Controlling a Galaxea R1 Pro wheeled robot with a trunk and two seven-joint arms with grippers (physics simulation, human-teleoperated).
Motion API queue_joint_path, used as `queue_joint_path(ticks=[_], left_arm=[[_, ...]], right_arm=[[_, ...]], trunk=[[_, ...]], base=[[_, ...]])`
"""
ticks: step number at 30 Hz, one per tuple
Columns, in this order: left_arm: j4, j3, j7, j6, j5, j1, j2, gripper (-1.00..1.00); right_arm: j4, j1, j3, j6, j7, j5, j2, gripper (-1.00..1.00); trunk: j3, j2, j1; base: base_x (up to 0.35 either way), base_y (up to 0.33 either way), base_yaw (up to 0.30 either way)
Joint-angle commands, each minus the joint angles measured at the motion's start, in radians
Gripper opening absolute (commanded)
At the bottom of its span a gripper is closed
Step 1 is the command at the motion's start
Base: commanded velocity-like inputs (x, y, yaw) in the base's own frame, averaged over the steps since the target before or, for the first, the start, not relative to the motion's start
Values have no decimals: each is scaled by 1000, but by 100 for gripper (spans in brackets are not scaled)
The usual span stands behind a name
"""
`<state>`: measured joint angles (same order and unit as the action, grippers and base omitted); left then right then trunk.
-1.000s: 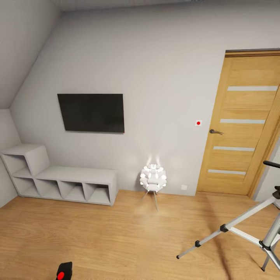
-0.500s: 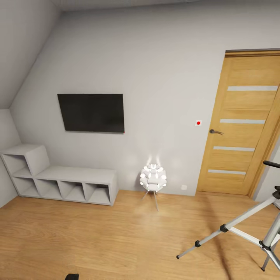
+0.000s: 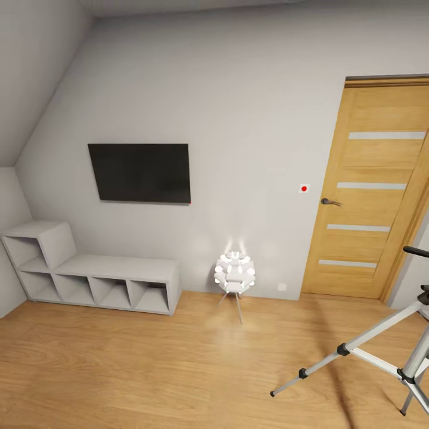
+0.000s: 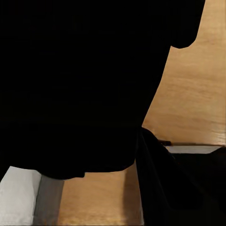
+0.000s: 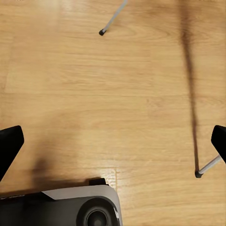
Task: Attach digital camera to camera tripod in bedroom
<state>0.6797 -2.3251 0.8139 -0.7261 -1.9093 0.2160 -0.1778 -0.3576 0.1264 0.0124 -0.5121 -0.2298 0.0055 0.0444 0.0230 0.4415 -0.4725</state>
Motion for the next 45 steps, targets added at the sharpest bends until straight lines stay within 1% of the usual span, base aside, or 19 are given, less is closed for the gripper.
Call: queue_joint_path(ticks=[1, 4, 6, 7, 9, 11, 12, 14, 15, 16, 17, 18, 19, 20, 22, 25, 29, 37, 45], left_arm=[[-7, -6, 4, 0, 7, -26, 1, -100], [-41, -6, 4, -1, 7, -76, 1, -100], [-62, -6, 3, -1, 7, -86, 1, -100], [-91, -6, 0, -1, 7, -93, 2, -100], [-139, -4, -18, -1, 7, -98, 7, -100], [-188, 2, -55, 0, 6, -101, 17, -100], [-221, 12, -85, 0, 1, -102, 24, -100], [-253, 32, -116, 1, -10, -103, 30, -100], [-283, 62, -146, 1, -26, -103, 35, -100], [-296, 80, -161, 1, -34, -103, 37, -100], [-322, 119, -191, 2, -48, -104, 40, -100], [-369, 203, -281, 3, -65, -104, 44, -100], [-376, 215, -299, 3, -66, -104, 45, -100], [-389, 231, -333, 5, -68, -104, 46, -100], [-402, 242, -360, 7, -70, -103, 47, -100], [-424, 254, -404, 9, -71, -103, 57, -100], [-447, 259, -433, 6, -71, -103, 68, -100], [-456, 260, -435, 5, -72, -102, 75, -100], [-456, 260, -435, 6, -73, -102, 75, -100]], right_arm=[[-2, 1, 1, 0, -5, 1, 0, 100], [-2, 1, 1, 0, -5, 1, 0, 100], [-2, 1, 1, 0, -5, 1, 0, 100], [-2, 1, 1, 0, -5, 1, 0, 100], [-2, 1, 1, 0, -5, 1, 0, 100], [-2, 1, 1, 0, -5, 1, 0, 100], [-2, 1, 1, 0, -5, 1, 0, 100], [-2, 1, 1, 0, -5, 1, 0, 100], [-3, 1, 1, -1, -5, 1, 0, 100], [-4, 1, 1, -1, -5, 1, 0, 100], [-9, 1, 1, -1, -5, 1, 0, 100], [-32, 1, 1, -2, -5, 1, -1, 100], [-37, 1, 1, -2, -4, 1, -1, 100], [-46, 1, 1, -2, -4, 1, -2, 100], [-55, 1, 1, -2, -4, 1, -2, 100], [-79, 1, 1, -2, -4, 1, -3, 100], [-98, 1, 2, -2, -3, 2, -6, 100], [-99, 1, 3, -8, -2, 4, -8, 100], [-93, 1, 4, -40, -2, 4, -8, 100]], trunk=[[0, 1, -1], [0, 1, -1], [0, 1, -1], [0, 1, -1], [0, 1, -1], [0, 1, -1], [0, 1, -1], [0, 1, -1], [0, 1, -1], [0, 1, -1], [0, 1, -1], [0, 1, -1], [0, 1, -1], [0, 1, -1], [0, 1, -1], [0, 1, -1], [0, 1, -1], [0, 1, -1], [0, 1, -1]], base=[[0, 0, 0], [0, 0, 0], [0, 0, 0], [0, 0, 0], [0, 0, 0], [0, 0, 0], [0, 0, 0], [0, 0, 0], [0, 0, 0], [0, 0, 0], [0, 0, 0], [0, 0, 0], [0, 0, 0], [0, 0, 0], [0, 0, 0], [0, 0, 0], [0, 0, 0], [0, 0, 0], [0, 0, 0]])
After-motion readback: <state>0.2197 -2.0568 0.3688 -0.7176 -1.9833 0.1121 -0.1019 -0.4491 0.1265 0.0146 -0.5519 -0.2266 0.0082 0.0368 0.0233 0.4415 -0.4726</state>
